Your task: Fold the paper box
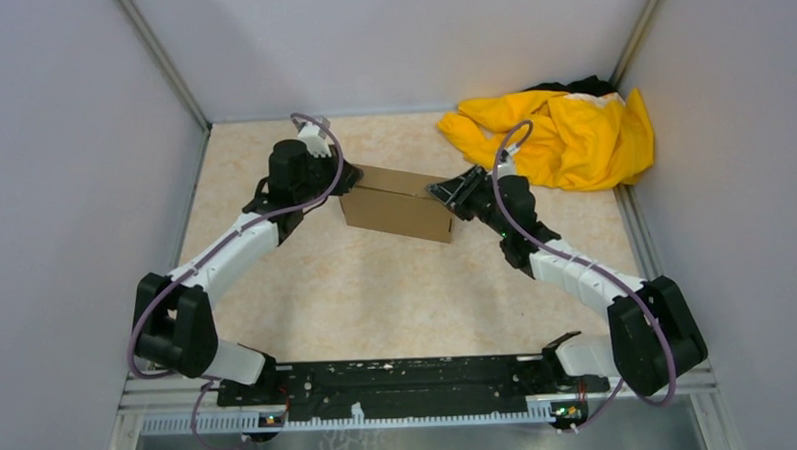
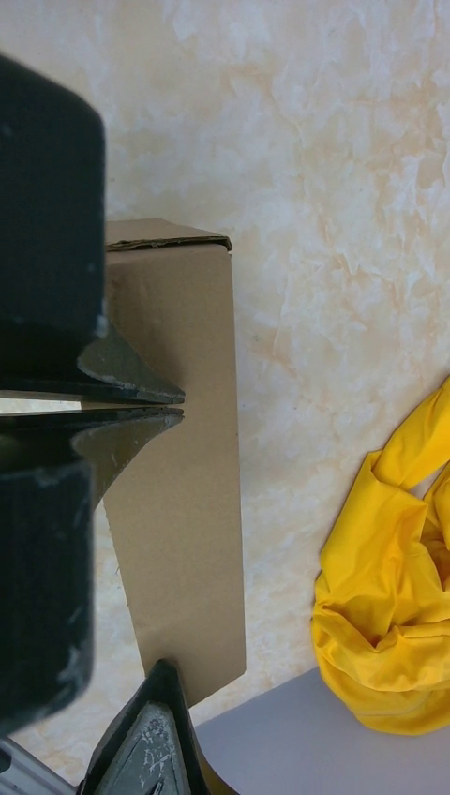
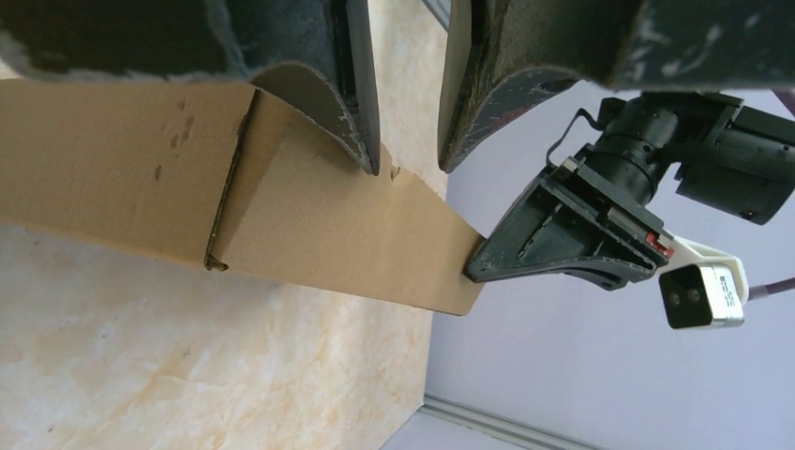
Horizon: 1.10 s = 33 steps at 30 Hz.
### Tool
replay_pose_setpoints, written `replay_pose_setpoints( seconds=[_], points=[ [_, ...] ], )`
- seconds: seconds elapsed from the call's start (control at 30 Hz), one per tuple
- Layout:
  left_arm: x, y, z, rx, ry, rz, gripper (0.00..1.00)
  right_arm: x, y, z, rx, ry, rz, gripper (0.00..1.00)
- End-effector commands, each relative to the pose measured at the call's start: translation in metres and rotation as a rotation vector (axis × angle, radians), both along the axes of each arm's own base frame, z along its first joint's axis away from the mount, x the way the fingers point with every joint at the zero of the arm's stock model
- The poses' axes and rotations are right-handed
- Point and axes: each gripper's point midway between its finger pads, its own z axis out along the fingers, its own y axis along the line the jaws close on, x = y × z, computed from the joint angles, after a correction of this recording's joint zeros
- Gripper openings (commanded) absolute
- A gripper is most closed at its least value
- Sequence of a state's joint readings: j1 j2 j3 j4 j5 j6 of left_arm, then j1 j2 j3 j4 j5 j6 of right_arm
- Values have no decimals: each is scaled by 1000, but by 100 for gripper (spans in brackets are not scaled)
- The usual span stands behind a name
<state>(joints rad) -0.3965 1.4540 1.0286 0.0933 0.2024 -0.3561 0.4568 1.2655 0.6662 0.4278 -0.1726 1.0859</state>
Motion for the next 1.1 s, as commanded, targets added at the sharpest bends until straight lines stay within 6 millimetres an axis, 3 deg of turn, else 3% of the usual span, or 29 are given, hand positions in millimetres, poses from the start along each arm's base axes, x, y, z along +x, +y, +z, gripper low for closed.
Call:
replay_pose_setpoints(
  seconds=[0.0,0.23,0.37,0.5,0.8,0.93,1.07],
  points=[
    [-27,15,-75,80,218,27,10,-2,-20,-54,-73,136,-50,30],
    [-45,34,-115,118,305,108,11,-15,-30,-97,-47,220,-42,29],
    [-48,34,-123,92,319,106,11,-17,-34,-100,-38,223,-25,29],
    [-41,27,-92,65,263,75,13,-9,-33,-76,-76,172,24,31],
    [-23,20,-8,56,143,43,25,26,-26,17,-20,-23,157,33],
    [-13,20,14,62,104,42,29,34,-17,42,4,-76,211,33],
    [-8,27,25,72,86,47,30,39,-12,53,20,-99,242,33]
  ],
)
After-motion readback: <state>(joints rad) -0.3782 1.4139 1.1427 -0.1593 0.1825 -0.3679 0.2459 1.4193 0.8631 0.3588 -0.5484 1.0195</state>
